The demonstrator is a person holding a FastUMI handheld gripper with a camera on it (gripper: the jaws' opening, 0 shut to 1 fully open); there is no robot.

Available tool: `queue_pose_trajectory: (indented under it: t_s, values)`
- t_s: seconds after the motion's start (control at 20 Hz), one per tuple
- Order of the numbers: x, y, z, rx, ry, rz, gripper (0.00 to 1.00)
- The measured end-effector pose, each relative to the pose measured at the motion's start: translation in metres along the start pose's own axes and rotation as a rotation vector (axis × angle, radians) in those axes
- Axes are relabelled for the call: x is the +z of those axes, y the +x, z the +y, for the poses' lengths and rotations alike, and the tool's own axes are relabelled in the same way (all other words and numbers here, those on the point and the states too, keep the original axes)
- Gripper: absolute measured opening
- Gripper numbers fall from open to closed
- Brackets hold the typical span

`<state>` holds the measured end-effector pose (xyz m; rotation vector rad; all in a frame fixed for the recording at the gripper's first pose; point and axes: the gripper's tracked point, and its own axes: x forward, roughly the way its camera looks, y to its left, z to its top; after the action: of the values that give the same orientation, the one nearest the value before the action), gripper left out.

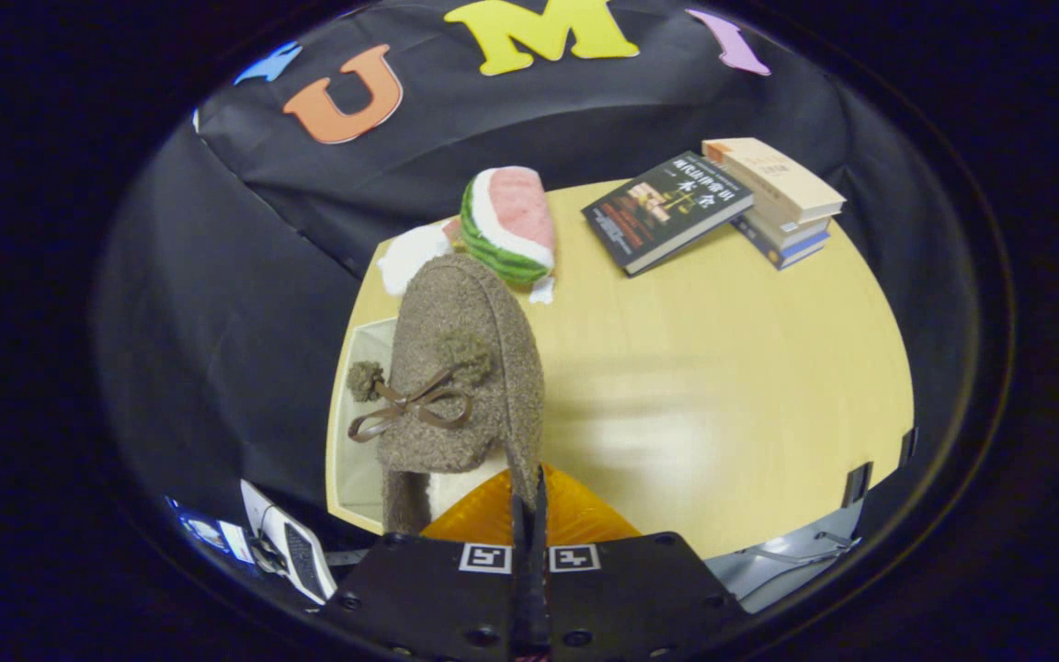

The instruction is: Open the storage box then place both shoes into the box .Put the left shoe in first, then the right shoe, with the right side of both shoes facing outward in a uniform manner.

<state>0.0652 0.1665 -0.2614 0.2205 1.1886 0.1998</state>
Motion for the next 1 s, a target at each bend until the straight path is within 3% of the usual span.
queue_pose_trajectory:
  t_s: [0.15,0.3,0.5,0.8,1.0]
  values:
    - [-0.003,0.029,0.040,-0.013,-0.014,0.022,0.00]
    - [-0.008,0.069,0.056,-0.092,-0.020,0.059,0.00]
    - [-0.017,0.116,0.037,-0.243,-0.016,0.103,0.00]
    - [-0.014,0.140,0.036,-0.354,-0.015,0.125,0.00]
    - [-0.014,0.151,0.033,-0.382,-0.005,0.128,0.01]
